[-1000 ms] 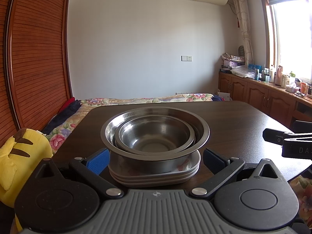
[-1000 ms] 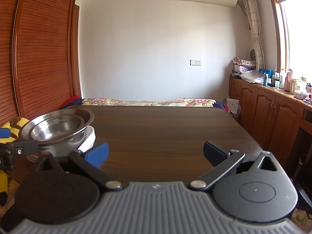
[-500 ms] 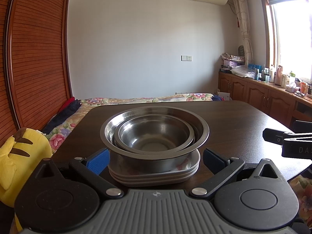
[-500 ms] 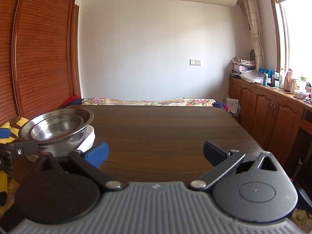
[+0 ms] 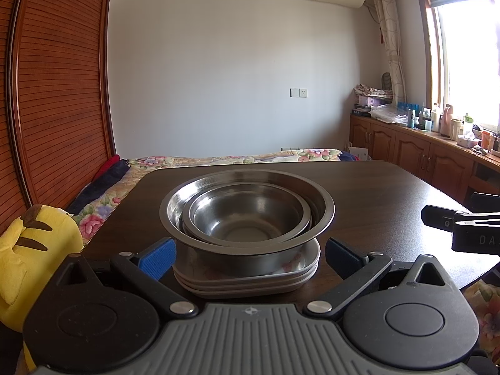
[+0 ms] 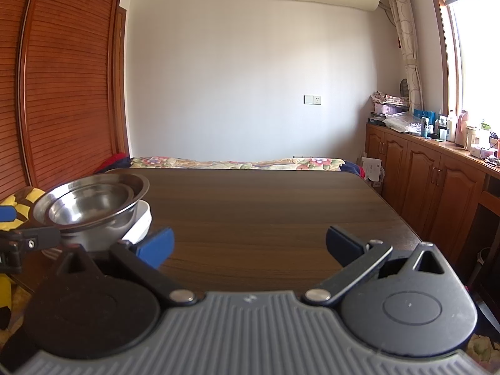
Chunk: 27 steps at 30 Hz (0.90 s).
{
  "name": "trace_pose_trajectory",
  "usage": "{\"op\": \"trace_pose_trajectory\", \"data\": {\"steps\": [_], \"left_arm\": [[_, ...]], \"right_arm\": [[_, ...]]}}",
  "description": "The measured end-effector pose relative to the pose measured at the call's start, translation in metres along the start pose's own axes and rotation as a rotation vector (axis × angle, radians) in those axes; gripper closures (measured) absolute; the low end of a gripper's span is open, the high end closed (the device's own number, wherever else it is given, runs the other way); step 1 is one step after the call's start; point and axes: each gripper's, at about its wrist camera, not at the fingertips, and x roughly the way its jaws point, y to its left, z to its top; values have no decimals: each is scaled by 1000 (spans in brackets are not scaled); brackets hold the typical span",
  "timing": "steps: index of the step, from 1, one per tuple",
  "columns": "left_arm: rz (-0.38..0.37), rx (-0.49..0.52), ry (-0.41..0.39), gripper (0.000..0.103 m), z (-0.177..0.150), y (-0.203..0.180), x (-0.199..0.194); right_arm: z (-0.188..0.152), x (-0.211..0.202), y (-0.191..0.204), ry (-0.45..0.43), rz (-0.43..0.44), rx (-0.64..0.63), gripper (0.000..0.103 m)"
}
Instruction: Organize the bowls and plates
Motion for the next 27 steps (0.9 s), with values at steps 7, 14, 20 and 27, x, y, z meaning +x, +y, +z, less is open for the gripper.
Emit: {"op": "trace_pose_trajectory", "data": {"steps": [7, 14, 20, 27], "left_arm": [[1, 0, 1, 0, 0, 0, 0], [0, 1, 2, 0, 0, -1, 0], [-1, 2, 2, 0, 0, -1, 1], [0, 2, 2, 0, 0, -1, 1]], "right_arm": [[0, 0, 0, 0, -1, 0, 0], [-1, -1, -2, 2, -2, 2, 0], [-1, -1, -2, 2, -3, 3, 0], [-2, -1, -3, 2, -3, 3, 0]]}}
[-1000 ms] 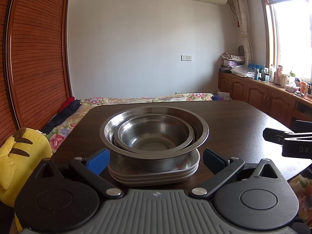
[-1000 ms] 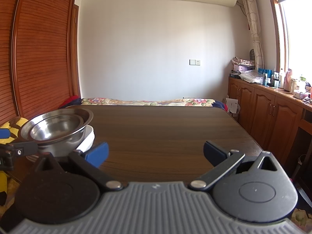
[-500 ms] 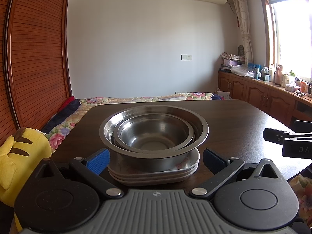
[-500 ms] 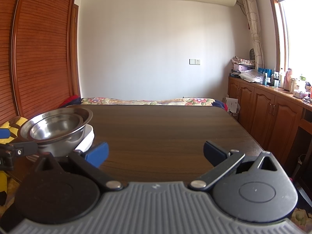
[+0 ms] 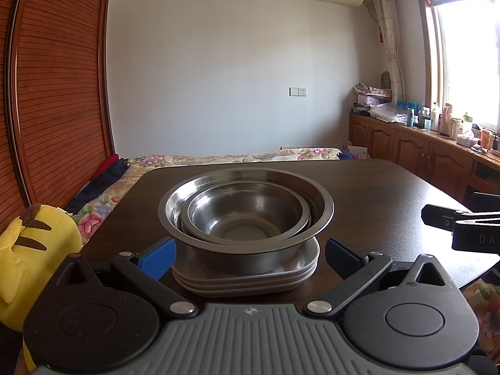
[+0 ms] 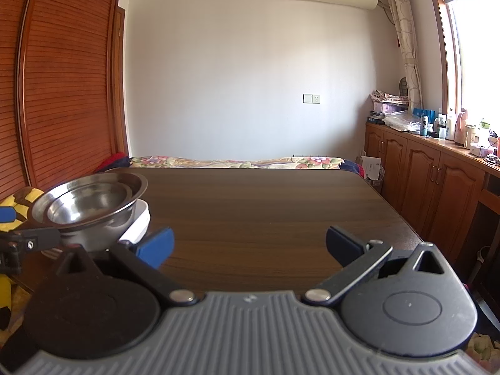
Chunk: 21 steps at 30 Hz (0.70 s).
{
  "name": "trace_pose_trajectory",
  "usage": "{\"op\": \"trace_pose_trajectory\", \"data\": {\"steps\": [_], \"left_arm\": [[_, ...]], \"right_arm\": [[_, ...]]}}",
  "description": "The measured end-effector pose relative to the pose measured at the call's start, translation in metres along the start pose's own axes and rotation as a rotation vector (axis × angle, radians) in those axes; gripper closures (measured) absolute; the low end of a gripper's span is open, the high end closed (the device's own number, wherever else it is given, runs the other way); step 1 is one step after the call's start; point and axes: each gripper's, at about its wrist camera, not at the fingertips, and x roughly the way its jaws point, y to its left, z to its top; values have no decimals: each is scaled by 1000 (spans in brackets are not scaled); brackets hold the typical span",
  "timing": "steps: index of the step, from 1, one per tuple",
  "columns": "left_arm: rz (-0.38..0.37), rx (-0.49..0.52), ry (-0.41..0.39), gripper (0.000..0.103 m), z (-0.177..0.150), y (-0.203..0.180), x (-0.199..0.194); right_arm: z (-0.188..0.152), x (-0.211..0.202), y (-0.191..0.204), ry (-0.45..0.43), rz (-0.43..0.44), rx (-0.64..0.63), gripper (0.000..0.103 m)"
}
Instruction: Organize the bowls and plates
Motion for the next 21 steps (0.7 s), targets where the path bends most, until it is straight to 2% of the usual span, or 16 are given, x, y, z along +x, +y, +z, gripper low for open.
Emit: {"op": "trace_pose_trajectory", "data": {"steps": [21], "left_arm": [[1, 3, 2, 0, 0, -1, 0]], "right_arm": [[0, -1, -3, -1, -2, 1, 0]]}}
